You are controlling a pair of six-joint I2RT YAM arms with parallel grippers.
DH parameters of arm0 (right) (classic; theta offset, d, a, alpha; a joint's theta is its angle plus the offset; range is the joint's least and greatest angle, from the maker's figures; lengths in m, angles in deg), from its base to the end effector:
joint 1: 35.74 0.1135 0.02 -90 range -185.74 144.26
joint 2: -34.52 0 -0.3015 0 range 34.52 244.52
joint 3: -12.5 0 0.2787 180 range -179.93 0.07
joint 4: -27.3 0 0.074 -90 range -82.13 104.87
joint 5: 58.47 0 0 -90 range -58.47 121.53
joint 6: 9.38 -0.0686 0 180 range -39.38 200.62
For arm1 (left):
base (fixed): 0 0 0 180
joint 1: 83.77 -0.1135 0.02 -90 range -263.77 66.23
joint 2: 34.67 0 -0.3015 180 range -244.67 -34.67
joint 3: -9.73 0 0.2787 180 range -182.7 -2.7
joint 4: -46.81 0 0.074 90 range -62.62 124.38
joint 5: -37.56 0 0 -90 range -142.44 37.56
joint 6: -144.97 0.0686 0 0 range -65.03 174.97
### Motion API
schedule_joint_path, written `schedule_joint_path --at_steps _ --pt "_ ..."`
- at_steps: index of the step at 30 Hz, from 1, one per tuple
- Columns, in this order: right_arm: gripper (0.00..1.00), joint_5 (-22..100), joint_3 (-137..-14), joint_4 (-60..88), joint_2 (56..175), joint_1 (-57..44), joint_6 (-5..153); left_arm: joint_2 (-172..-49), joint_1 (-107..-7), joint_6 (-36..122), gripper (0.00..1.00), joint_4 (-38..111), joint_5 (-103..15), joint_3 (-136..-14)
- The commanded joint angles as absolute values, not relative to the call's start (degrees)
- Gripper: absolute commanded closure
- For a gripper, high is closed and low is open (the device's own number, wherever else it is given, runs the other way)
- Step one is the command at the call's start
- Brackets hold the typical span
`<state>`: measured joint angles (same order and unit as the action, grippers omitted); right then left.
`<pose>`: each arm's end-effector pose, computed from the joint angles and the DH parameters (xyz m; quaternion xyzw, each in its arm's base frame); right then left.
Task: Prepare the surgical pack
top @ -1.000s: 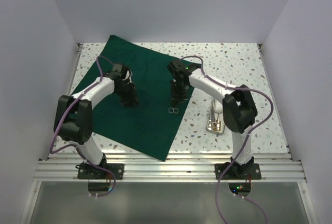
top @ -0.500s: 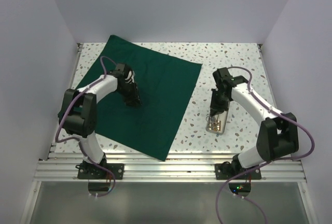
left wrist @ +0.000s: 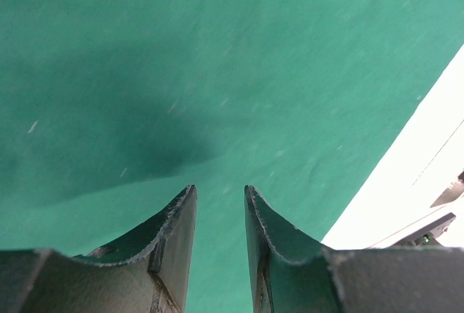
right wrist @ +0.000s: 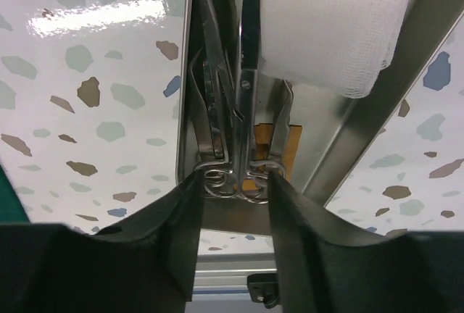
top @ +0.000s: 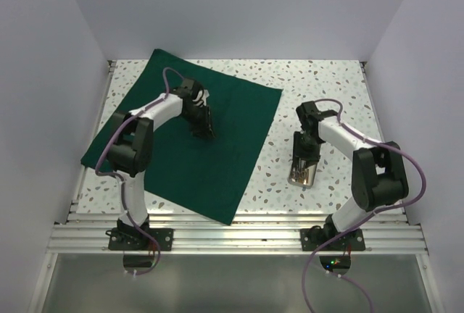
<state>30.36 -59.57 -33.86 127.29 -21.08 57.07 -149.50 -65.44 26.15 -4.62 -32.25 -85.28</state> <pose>0.3056 0.0785 0.1750 0.0780 0.9944 0.0136 0.0704 0.4228 -0.1650 0.1616 -0.0604 0.9699 -0.2226 0.0778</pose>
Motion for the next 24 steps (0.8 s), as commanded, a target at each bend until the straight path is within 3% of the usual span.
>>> schedule_joint_path --at_steps 1,9,14,24 --pt "0.54 27.58 -62.24 -34.43 126.11 -21.50 58.47 -153.22 -64.43 27.72 0.64 -4.73 -30.91 -90.75" --pt "0.54 23.63 -68.13 -40.93 124.87 -26.86 58.39 -161.22 -61.01 28.43 0.65 -5.61 -29.15 -95.42" --pt "0.53 25.90 -66.99 -40.42 126.89 -32.92 58.82 -163.87 -58.20 28.34 0.65 -5.78 -27.74 -96.21" --pt "0.55 30.30 -62.95 -33.92 132.25 -35.12 58.48 -163.62 -57.05 29.30 0.66 -7.37 -29.14 -97.79"
